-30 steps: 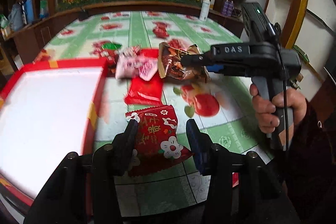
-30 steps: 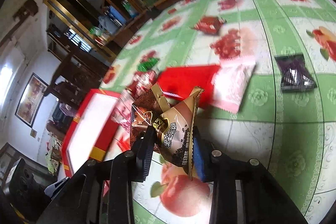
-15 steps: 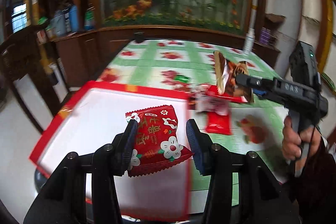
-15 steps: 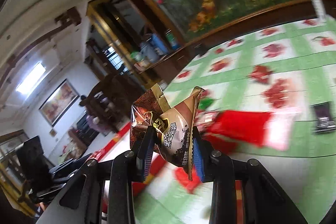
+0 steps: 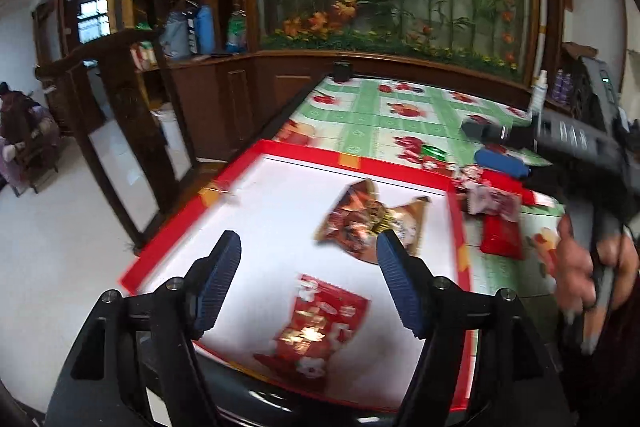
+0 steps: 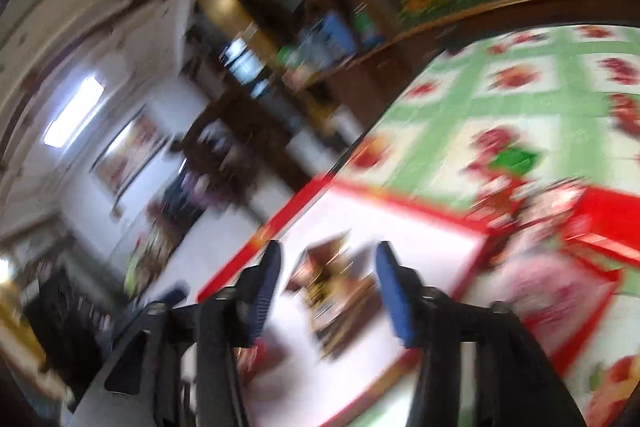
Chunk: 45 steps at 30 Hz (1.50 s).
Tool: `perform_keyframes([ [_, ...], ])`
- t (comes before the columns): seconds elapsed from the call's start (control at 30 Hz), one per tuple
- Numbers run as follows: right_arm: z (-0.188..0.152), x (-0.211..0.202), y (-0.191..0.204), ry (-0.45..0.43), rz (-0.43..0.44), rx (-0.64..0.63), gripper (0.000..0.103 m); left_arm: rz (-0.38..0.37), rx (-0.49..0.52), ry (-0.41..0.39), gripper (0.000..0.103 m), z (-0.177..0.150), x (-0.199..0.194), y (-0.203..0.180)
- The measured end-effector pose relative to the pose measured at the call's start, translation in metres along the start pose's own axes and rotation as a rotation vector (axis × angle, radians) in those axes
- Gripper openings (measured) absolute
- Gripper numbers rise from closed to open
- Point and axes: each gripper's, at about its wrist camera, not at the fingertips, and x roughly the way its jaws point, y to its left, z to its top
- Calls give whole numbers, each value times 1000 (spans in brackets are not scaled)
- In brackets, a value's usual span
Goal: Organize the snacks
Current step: 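Carry both packets over the white box and open both grippers to drop them, then grasp the dark purple packet with the right gripper while the left grasps the pink Lotso packet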
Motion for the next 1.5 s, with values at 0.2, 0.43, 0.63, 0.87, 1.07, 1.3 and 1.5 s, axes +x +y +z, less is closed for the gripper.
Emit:
perform_keyframes([
  [0.2, 34, -47, -80, -124, -142, 156, 67, -211, 9, 70, 70, -8, 2, -27],
  [0.43, 50, -86, -131, -148, -237, 215, 67, -439, 142, 160, 72, -21, -6, -105],
  [0.63, 54, -112, -147, -141, -241, 223, 67, -415, 116, 286, 72, -23, 36, -132],
  [0.87, 62, -163, -170, -210, -347, 234, 69, -392, 122, 277, 72, -12, 51, -136],
  [1.07, 60, -171, -203, -117, -448, 285, 69, -443, 91, 286, 72, 1, 70, -134],
  [1.3, 48, -151, -220, 29, -564, 299, 69, -511, 40, 302, 73, 13, 93, -112],
  [1.5, 39, -126, -215, 97, -671, 206, 67, -559, 65, 308, 73, 7, 83, -116],
])
